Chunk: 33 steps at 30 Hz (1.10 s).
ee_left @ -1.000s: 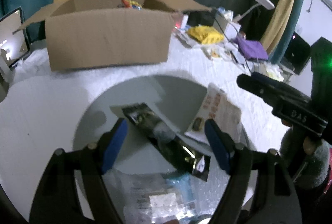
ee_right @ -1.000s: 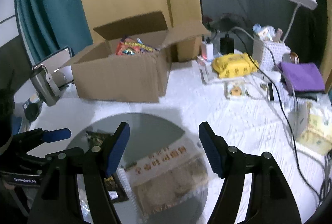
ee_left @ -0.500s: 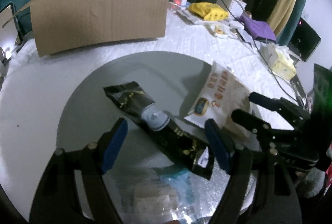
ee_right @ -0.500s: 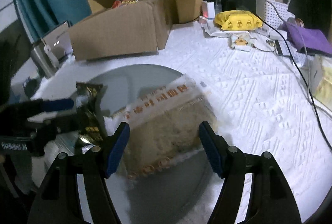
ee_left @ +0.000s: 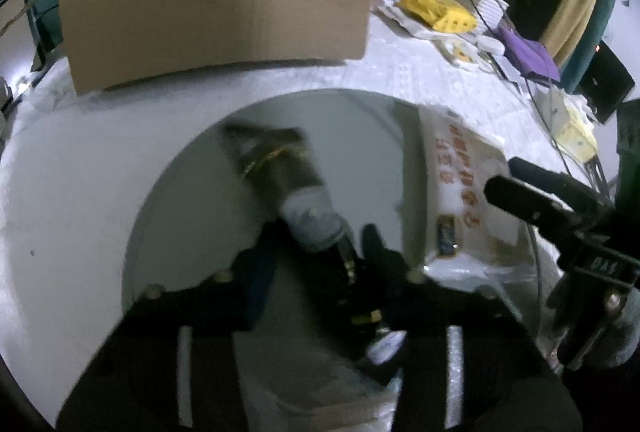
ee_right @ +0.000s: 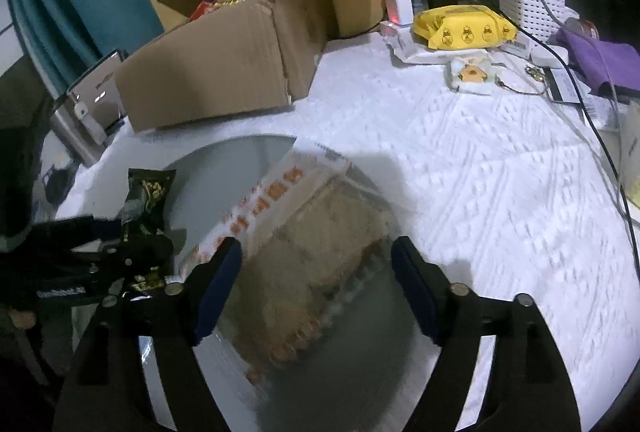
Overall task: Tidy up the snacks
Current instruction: 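Grasp the black-gold bag with the left gripper while the right gripper grasps the bread loaf bag, then lift both held bags and carry them over the box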
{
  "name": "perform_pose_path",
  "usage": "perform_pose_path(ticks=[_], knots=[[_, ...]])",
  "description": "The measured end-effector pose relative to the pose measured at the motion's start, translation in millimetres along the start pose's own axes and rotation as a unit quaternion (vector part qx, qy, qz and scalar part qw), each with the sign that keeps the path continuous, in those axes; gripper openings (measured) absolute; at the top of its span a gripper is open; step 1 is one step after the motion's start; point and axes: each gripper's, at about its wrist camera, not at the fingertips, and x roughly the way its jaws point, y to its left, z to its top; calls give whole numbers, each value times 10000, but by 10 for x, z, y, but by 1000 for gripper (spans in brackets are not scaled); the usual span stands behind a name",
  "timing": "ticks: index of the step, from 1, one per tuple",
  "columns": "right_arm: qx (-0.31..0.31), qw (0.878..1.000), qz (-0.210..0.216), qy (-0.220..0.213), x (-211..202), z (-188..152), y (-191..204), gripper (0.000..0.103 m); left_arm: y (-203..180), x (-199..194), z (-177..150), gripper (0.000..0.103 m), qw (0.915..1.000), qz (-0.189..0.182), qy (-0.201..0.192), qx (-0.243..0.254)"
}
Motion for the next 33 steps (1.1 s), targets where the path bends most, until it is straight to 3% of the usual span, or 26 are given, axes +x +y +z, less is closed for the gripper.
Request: perform_pose_path(ticks=[1,9,14,23,26,28,33], knots=[[34,10000,40,-4,18,31,13,86,27,0,6,30,10000,-28,-15,-11],[45,9997,-155,182,257,186,285,88,182,-48,5,26,9997,-120,-194,-32],[-331,9977,-451,384,462,159,520,94,296,-141,0,26,9993,-131,-342,-86],[-861,9906,-941,499,621,116,818,95,521,-289,-29,26,9981,-93,-570,-232],[-923,9903,-928,466,621,120,840,95,584,-337,-36,26,9977,-96,-624,-265],[-887,9910,-907,424,602,108,836,92,615,-383,-35,26,9973,-102,-675,-274],[-965,9930,-538,429,526,138,848,74,688,-497,24,26,9961,-62,-836,-274]])
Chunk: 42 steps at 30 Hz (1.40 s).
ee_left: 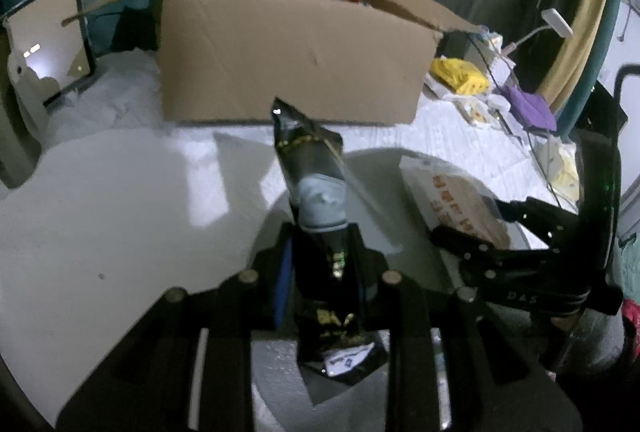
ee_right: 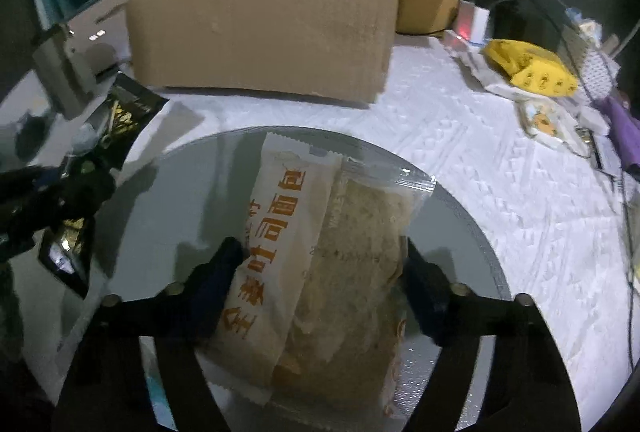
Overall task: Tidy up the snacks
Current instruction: 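Lift both held bags and carry them over the box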
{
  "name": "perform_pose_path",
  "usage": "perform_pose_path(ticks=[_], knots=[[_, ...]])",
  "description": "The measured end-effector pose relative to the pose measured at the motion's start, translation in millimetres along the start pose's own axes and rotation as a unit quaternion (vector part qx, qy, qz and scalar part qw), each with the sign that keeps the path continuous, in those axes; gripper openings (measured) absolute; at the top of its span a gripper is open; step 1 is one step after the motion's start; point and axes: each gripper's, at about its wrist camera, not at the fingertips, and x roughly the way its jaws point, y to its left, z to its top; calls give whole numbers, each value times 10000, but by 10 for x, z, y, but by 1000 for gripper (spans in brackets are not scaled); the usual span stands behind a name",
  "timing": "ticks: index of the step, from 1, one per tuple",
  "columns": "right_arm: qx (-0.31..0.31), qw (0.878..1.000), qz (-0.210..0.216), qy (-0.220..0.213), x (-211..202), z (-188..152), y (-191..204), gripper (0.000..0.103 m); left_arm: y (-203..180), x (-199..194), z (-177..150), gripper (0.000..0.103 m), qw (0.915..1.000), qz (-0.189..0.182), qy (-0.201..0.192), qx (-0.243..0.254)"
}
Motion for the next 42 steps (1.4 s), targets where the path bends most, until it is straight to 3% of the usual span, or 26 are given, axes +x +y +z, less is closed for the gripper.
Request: perform_pose_path(ticks=[10,23,29,42], knots=[[2,9984,402,-406,-290,301,34,70,101,-184,274,26,9993,108,-356,90],[-445,9901,817,-1055,-618,1024,212,70,248,-389,866,26,9944,317,-971,263],[-651,9862,859,-1260,-617,1357,297,70,305,-376,1130,26,9918,394,-1174,305],[-770,9822,991,-1395,-317,1995,383,70,510,-97,1628,26,9900,531,-1240,406]])
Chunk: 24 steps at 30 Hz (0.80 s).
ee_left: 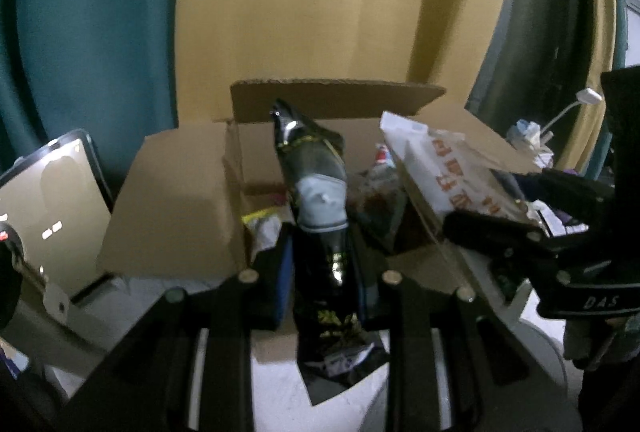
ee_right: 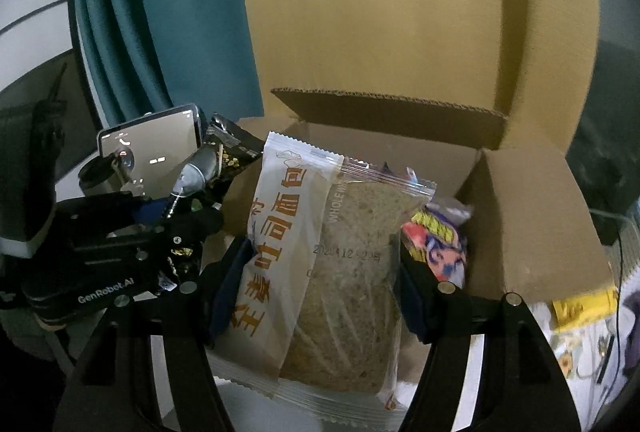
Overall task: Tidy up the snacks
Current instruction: 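Lift both held bags and carry them over the box, then lower both bags into the box and open both grippers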
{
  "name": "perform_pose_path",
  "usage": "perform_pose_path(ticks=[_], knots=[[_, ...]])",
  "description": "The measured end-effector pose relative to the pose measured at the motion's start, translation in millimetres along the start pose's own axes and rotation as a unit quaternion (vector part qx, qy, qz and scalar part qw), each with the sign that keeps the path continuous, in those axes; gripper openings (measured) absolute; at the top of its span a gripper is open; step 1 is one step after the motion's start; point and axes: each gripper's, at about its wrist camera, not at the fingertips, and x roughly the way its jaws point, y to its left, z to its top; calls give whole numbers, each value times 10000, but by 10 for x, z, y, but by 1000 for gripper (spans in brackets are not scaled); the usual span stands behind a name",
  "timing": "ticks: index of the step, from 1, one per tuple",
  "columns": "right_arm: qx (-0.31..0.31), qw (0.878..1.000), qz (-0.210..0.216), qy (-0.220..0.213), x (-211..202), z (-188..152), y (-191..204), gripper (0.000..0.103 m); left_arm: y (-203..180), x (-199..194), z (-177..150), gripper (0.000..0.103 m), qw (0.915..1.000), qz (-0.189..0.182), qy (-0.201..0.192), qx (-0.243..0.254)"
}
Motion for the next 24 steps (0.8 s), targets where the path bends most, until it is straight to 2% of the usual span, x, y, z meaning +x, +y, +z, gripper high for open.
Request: perform_pose_path(ticks=[6,14,18,20,21,22,23,24], knots=[[-44,10000,13,-20,263,224,-56,70,127,231,204,26,10000,44,13,-65],[-17,10000,-54,37,625,505,-162,70,221,591,395,27,9993,-68,262,-248],[-18,9999,-149,69,819,632,-202,71,272,715,437,29,9989,67,272,-389],[28,9998,-197,80,886,676,-242,71,313,740,450,35,9985,62,284,-473],[71,9997,-205,91,911,691,-265,71,326,744,452,44,9984,80,284,-491],[112,9997,-207,89,923,700,-293,72,344,743,450,48,9982,52,277,-529],[163,9996,-216,82,935,715,-316,75,359,738,446,50,9979,27,280,-578],[217,9994,-245,90,946,721,-350,78,371,729,441,56,9977,18,281,-618]])
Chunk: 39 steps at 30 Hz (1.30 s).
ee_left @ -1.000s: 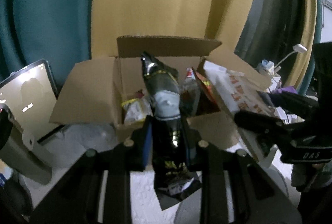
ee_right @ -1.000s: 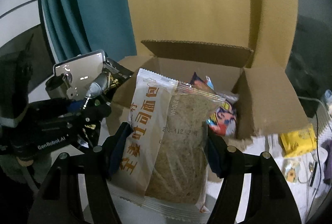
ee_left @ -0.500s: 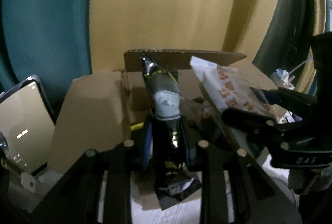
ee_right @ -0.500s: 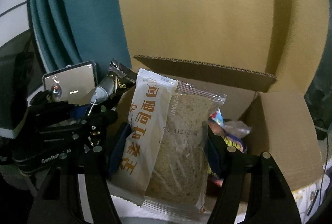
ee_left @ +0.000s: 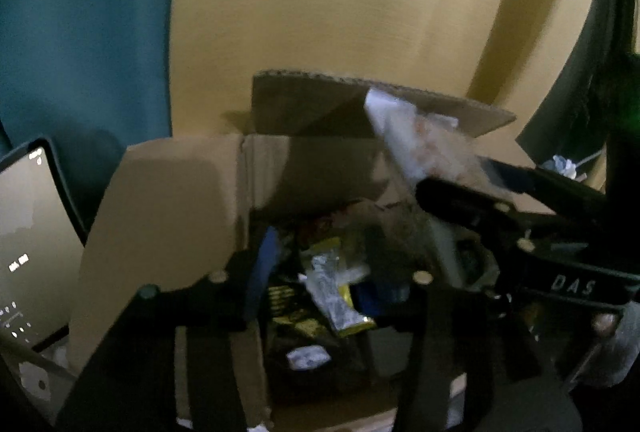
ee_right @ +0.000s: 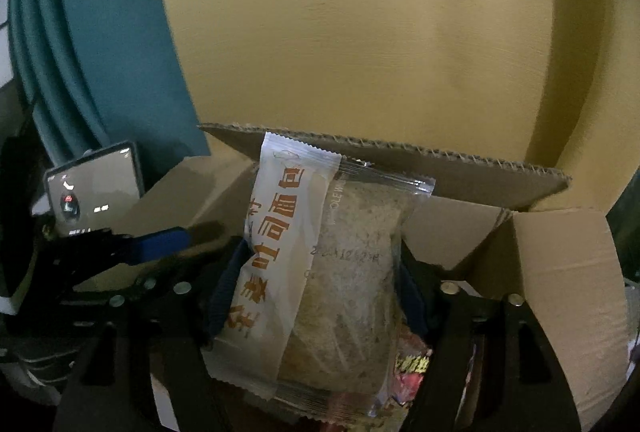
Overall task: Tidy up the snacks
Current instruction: 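Lower both bags into the box and open both grippers, then move both grippers back from the box to the grey tray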
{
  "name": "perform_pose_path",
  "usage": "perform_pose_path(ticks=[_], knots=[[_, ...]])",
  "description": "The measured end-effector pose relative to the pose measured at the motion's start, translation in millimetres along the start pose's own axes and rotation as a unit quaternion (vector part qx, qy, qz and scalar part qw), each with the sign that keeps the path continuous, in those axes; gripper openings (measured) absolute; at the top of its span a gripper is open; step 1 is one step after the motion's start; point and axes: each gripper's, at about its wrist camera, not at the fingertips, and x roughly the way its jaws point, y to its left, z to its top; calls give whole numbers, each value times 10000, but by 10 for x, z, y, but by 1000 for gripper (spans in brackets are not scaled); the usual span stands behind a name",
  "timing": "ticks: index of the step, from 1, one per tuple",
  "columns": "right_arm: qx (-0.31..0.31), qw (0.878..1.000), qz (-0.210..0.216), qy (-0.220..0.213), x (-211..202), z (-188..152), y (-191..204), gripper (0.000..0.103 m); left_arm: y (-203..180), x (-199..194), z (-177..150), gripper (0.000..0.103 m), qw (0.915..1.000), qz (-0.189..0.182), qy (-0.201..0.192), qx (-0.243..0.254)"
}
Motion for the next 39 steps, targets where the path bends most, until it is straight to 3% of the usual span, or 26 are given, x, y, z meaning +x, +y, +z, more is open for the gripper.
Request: perform_pose_path(ticks=[1,4,23,39], knots=[[22,10000,-26,5,6,3,-24,80,7,-13,-4,66,10000,-3,-11,-18],[105,9999,-29,-63,-43,-7,-72,87,17,-95,-26,73,9999,-37,-56,-76],[-171,9998,19,-108,-906,-377,165,88,-238,-1066,-470,75,9991,-43,-432,-11],[-513,9987,31,-22,-1713,-1204,501,88,-515,-1765,-1290,75,9986,-157,-499,-66]])
